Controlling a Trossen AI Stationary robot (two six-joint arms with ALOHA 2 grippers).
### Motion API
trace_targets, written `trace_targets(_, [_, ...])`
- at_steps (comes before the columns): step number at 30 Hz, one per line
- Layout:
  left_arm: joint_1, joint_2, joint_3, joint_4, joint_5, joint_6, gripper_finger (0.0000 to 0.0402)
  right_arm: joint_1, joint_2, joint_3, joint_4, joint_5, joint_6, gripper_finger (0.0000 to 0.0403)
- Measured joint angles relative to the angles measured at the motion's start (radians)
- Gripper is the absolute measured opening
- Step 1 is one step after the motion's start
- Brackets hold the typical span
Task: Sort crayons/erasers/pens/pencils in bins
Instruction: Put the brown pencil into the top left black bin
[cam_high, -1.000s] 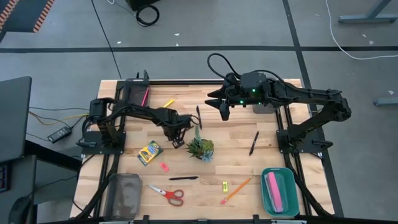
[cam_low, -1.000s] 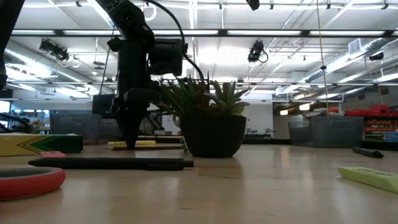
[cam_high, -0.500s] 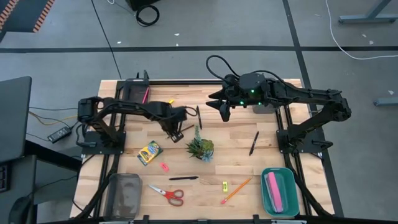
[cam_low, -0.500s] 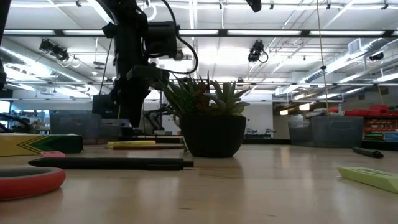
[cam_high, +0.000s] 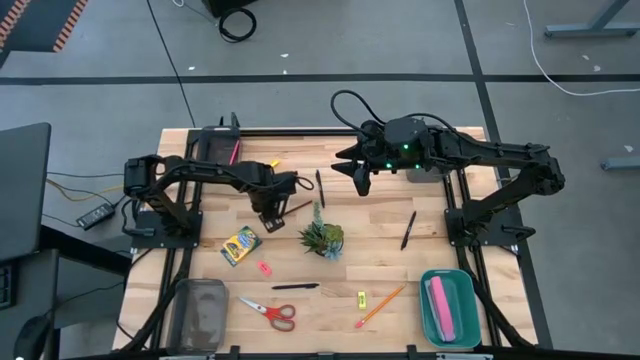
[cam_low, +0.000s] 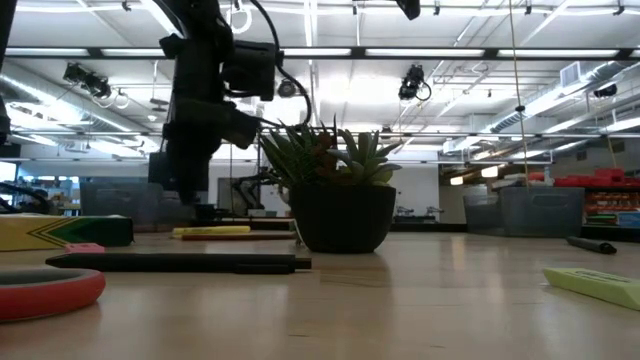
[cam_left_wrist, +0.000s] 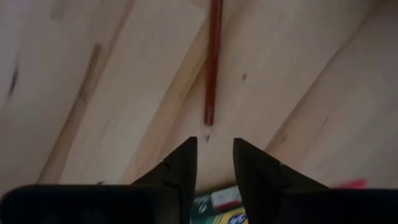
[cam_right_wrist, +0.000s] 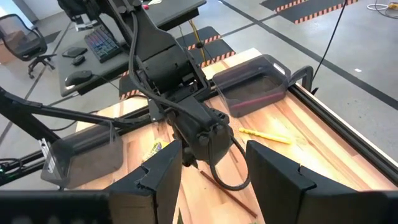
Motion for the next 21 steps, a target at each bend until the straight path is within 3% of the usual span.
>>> trace_targets(8, [-0.002, 0.000, -0.062, 0.011, 0.021, 0.003, 0.0154, 0.000, 0.000, 0.000, -0.001, 0.000, 0.002, 0.0185])
trace_targets(21, [-0.035, 0.012, -0.116, 0.155, 0.013, -0.024, 0.0145, 0.000, 0.000, 0.000, -0.005, 0.000, 0.004, 0.0185])
